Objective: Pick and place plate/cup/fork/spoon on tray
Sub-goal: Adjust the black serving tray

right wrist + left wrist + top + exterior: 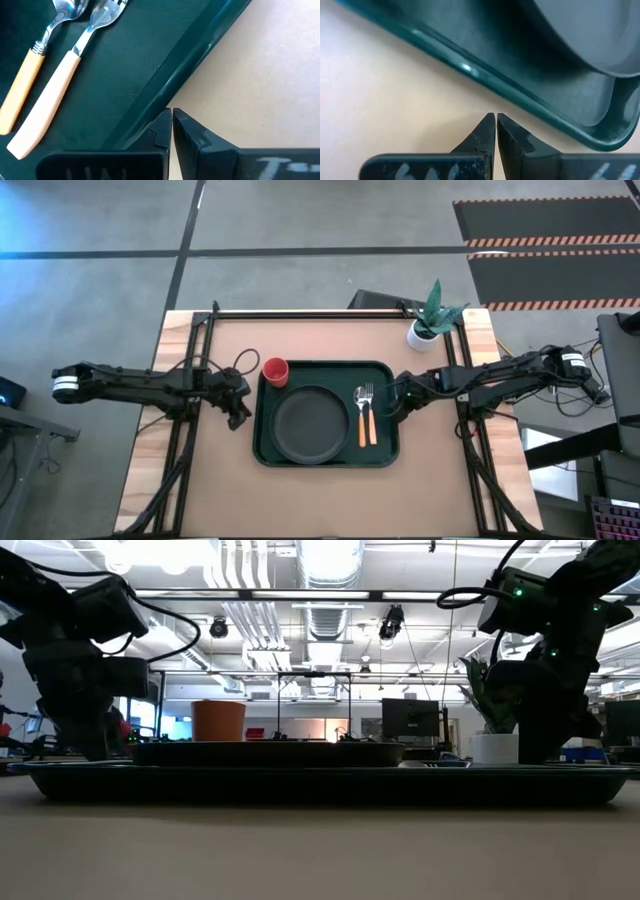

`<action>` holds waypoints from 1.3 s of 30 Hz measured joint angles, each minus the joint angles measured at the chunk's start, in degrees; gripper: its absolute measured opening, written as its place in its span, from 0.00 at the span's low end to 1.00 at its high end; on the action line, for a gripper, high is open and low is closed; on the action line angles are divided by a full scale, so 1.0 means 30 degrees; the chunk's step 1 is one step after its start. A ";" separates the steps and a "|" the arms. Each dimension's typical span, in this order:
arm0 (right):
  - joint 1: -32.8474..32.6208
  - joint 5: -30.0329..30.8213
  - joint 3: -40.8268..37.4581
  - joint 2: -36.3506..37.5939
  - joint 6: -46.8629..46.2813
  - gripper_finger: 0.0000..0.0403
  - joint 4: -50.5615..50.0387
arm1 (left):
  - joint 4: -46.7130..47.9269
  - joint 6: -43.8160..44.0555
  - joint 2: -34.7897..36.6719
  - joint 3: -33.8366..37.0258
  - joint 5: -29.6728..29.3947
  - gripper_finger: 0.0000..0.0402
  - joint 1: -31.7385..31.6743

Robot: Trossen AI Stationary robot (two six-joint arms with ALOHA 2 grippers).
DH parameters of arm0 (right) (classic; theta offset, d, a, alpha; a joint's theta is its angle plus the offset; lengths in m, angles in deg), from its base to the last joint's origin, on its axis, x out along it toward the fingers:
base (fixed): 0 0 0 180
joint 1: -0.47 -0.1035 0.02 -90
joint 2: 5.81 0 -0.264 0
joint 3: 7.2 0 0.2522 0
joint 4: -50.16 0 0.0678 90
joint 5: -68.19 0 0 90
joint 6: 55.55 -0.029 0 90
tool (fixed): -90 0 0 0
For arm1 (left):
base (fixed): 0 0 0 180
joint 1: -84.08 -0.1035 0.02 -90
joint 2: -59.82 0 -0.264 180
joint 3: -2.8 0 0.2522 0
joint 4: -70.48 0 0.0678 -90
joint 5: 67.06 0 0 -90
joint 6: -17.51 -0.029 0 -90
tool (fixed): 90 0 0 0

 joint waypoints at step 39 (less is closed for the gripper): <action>0.0000 -0.0315 -0.0036 -0.0026 -0.0086 0.02 0.0182 | -0.4198 0.0664 -0.3801 0.0017 -0.0233 0.00 0.0492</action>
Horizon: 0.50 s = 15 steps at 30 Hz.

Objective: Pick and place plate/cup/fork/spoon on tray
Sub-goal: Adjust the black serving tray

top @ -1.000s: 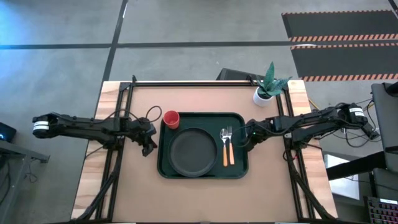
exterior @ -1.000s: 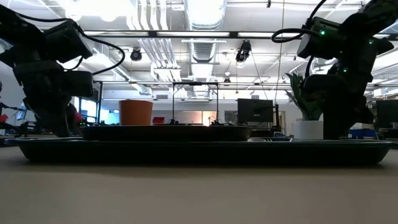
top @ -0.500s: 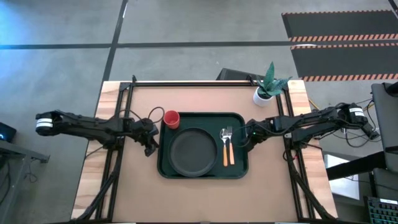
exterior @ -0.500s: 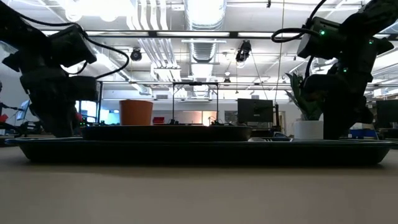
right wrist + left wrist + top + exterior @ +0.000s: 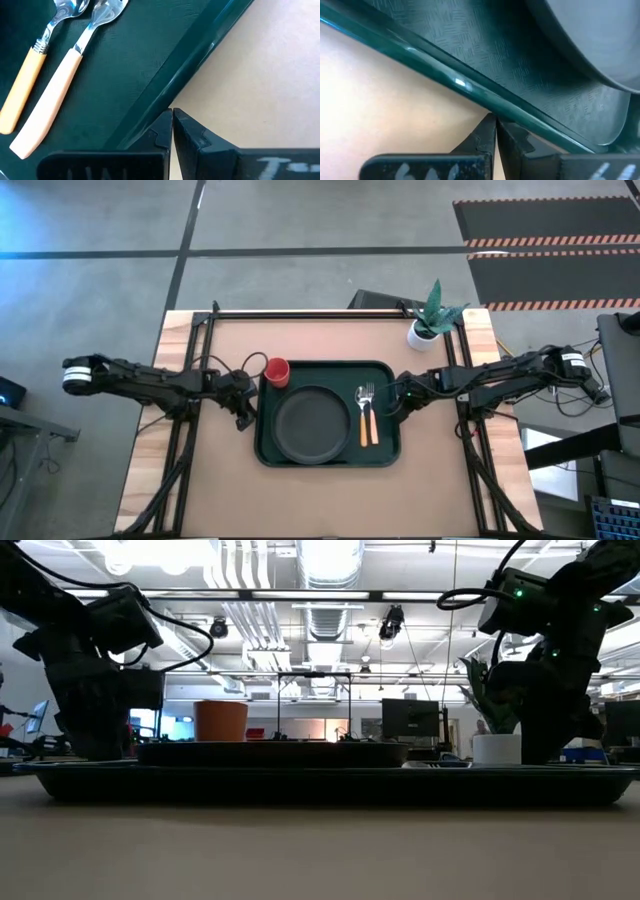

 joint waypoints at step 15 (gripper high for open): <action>-0.0791 0.0163 0.0000 -0.0678 -0.0962 0.02 0.1020 | 0.0004 0.2120 0.0243 0.0015 0.0504 0.00 0.2379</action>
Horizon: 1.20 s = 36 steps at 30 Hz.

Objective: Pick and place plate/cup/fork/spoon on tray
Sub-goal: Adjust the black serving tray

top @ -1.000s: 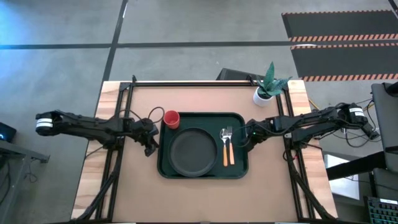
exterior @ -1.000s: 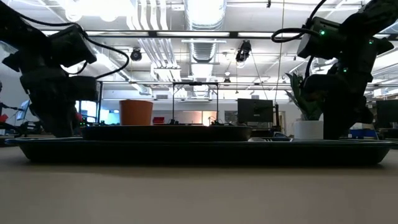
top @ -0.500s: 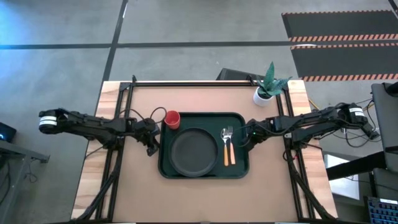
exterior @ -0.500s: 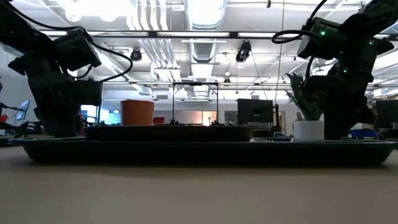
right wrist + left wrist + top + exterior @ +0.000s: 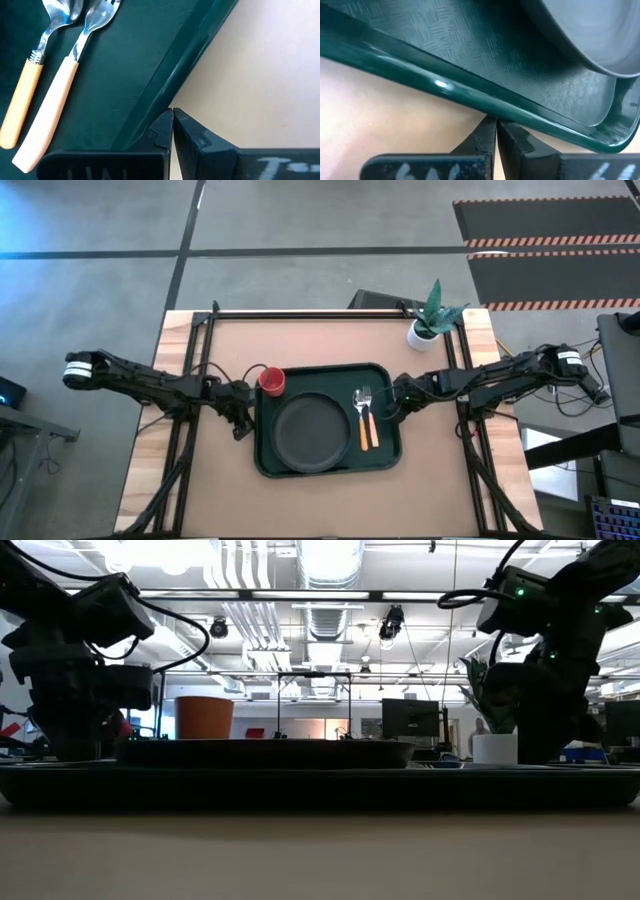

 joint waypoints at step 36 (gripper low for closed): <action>-0.2388 0.0307 0.0984 0.0320 -0.0778 0.02 -0.1234 | 0.2141 -0.0146 0.1149 -0.0080 -0.0175 0.00 0.0248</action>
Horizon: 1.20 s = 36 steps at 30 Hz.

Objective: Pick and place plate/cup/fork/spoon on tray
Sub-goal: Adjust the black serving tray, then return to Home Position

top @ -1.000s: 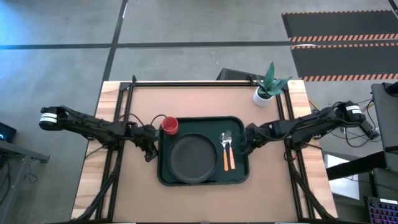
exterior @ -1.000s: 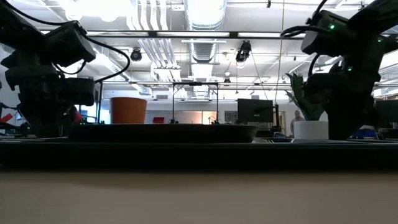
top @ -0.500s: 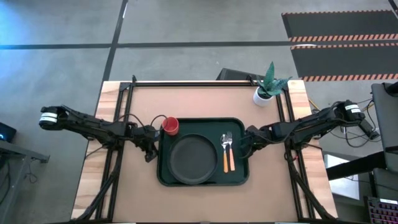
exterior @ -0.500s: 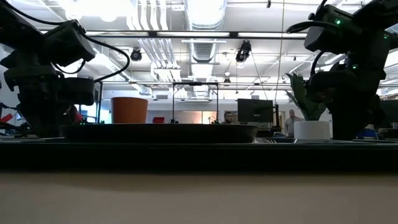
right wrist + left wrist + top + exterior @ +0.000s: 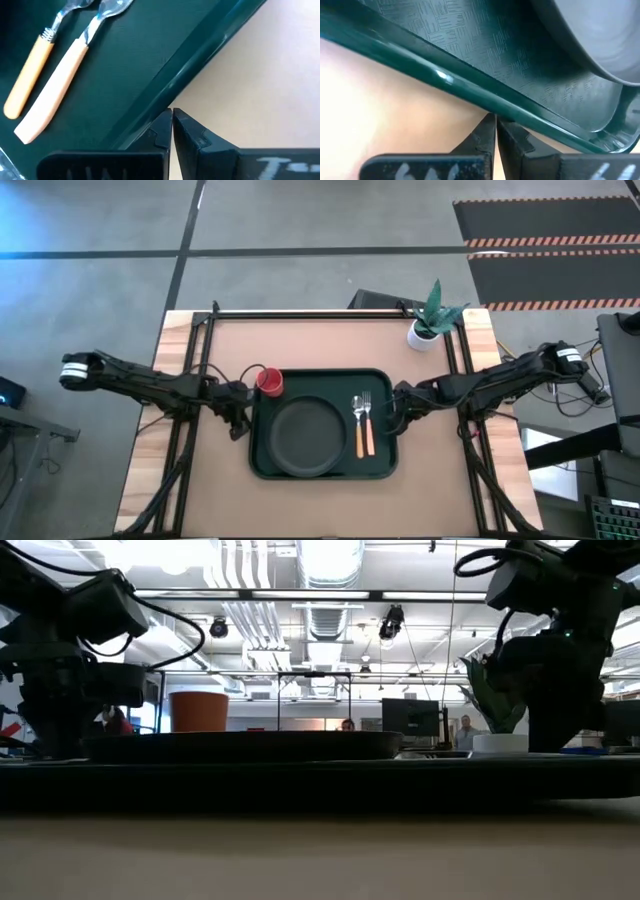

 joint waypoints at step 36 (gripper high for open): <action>0.0010 0.4336 0.3215 0.5410 0.7724 0.02 -0.1800 | 0.1978 -0.1135 0.6614 -0.1019 0.0245 0.00 0.0000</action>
